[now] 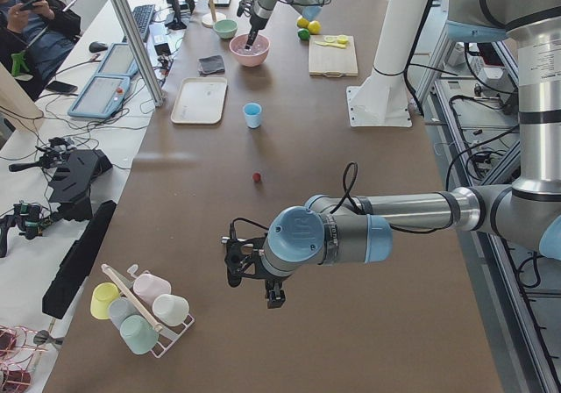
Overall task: Mash ice and strawberries in cup
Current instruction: 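Carry the ice cube with the right gripper to the light-blue cup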
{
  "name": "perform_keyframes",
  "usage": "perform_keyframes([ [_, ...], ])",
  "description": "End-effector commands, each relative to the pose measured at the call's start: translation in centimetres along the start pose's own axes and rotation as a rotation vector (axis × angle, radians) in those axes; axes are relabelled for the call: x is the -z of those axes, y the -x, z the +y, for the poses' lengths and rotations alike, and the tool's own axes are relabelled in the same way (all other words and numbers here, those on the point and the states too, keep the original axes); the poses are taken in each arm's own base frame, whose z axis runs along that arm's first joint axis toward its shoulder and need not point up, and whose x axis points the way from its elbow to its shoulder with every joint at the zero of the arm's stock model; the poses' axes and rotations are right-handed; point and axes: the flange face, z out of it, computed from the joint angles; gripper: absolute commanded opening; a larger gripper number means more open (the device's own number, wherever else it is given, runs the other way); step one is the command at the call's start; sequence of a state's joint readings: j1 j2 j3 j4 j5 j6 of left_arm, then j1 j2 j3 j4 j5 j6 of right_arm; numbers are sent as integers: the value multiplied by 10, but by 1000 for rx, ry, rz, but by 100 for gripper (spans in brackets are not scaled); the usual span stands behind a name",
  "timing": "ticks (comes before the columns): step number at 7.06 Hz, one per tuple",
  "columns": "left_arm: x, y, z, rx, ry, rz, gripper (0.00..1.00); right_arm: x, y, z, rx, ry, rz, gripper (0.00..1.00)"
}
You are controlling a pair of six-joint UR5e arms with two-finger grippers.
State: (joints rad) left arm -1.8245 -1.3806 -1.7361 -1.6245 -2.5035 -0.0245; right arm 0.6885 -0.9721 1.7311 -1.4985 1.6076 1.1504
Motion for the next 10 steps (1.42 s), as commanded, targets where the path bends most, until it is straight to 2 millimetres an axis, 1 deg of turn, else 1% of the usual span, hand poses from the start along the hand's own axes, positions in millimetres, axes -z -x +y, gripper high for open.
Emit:
perform_keyframes([
  [1,3,-1,0,-1,-7,0,99,-5,95,-1,16,1,-63,2],
  [2,4,-2,0,-3,-9,0,99,-2,151,-10,-23,1,-61,1],
  [3,5,-2,0,-3,-9,2,99,12,186,12,-54,-4,-93,1],
  [4,3,-1,-1,-1,-7,5,99,26,215,38,-61,-5,-154,1],
  [5,5,-3,-2,-6,-11,5,99,38,236,56,-46,5,-194,3],
  [6,4,-2,-1,-2,-8,5,99,38,243,63,-51,-16,-189,8],
  [7,4,-2,-1,-2,-8,5,99,25,243,67,-43,-17,-164,9],
  [8,6,-2,0,-3,-12,6,99,14,248,71,-40,-43,-165,10],
  [9,4,1,0,2,-10,5,99,3,252,71,-47,-56,-205,11],
  [10,4,1,0,2,-10,5,99,9,257,70,-47,-65,-223,12],
])
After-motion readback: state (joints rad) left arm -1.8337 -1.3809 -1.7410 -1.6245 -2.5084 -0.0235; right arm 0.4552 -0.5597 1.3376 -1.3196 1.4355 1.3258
